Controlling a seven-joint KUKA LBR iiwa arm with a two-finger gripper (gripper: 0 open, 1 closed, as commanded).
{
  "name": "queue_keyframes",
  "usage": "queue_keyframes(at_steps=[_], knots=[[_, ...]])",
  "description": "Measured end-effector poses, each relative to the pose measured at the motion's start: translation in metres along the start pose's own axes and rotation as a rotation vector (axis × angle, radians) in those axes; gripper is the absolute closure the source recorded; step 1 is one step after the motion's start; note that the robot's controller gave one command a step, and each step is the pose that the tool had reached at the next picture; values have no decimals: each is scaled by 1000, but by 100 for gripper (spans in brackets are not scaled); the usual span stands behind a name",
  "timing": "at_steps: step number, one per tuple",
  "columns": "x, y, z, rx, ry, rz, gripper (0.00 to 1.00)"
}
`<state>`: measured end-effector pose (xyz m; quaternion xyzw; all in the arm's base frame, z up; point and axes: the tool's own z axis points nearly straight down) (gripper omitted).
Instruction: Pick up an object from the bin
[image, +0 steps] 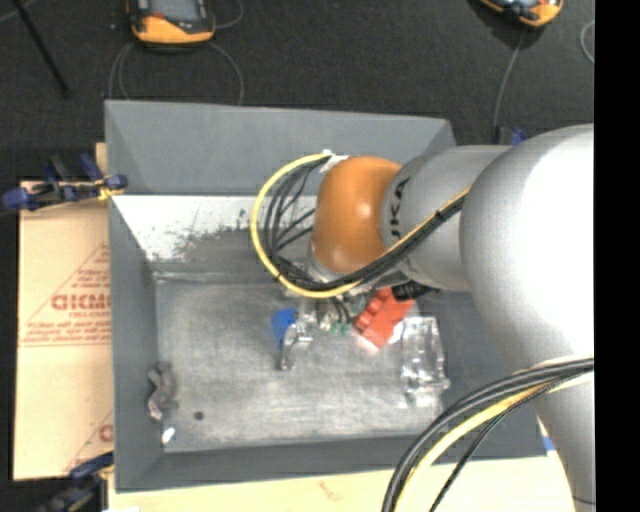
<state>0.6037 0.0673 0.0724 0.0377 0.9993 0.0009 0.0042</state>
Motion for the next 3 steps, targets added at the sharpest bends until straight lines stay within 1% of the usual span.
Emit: queue_keyframes(at_steps=[1,2,3], knots=[[-5,-2,-7,-3,-22,2,100],[-34,-27,-54,3,-1,-243,100],[-45,-45,-217,3,-6,-258,100]])
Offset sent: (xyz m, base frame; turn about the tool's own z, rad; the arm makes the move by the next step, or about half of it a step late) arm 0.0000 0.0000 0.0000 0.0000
